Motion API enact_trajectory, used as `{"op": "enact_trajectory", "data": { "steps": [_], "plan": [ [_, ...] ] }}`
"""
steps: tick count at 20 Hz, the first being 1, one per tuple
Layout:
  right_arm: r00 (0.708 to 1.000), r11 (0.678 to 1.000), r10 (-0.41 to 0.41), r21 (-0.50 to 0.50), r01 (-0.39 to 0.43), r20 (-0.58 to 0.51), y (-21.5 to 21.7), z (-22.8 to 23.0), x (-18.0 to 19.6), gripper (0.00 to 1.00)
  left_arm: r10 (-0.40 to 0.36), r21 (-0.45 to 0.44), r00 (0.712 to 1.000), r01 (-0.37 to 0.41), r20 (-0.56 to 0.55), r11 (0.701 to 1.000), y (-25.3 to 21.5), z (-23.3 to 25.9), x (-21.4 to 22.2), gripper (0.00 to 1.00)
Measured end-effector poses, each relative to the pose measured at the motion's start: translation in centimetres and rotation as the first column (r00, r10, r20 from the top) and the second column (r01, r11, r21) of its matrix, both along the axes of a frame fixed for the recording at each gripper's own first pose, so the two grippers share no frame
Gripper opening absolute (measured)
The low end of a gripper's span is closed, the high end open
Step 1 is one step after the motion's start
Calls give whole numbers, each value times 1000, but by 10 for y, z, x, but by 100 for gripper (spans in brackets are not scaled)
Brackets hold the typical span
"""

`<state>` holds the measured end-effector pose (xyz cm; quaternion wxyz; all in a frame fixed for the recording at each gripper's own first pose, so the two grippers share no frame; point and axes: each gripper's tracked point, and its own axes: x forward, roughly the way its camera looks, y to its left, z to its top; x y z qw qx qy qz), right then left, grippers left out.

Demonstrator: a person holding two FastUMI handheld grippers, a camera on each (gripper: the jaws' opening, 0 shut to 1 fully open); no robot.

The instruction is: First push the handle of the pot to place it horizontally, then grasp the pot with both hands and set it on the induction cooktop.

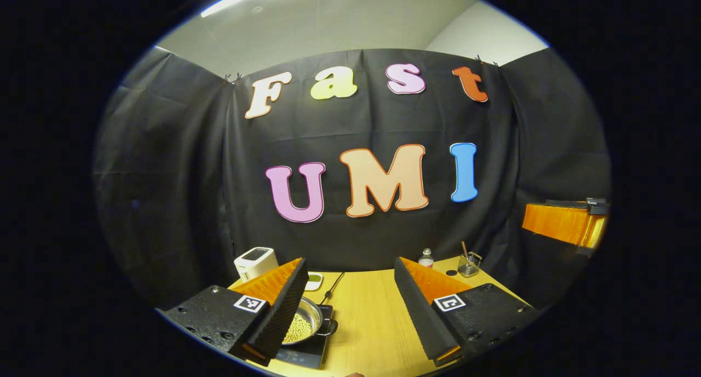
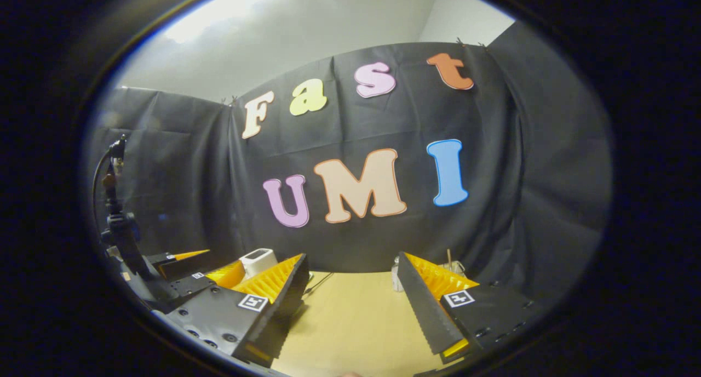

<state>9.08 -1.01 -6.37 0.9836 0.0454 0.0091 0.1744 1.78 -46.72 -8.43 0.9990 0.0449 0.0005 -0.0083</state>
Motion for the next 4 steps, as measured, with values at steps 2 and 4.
{"op": "enact_trajectory", "data": {
  "steps": [2, 4],
  "plan": [
    [1000, 1000, -10, 13, 10, -4, -7, -1, -1, 92, -13, 6, 1000, 13, -5, 1000, -6, -1, -2, 94],
    [1000, 999, -12, 37, 12, 0, -12, 2, -2, 92, -16, 21, 1000, 16, -5, 1000, -7, -2, -3, 95]
  ]
}}
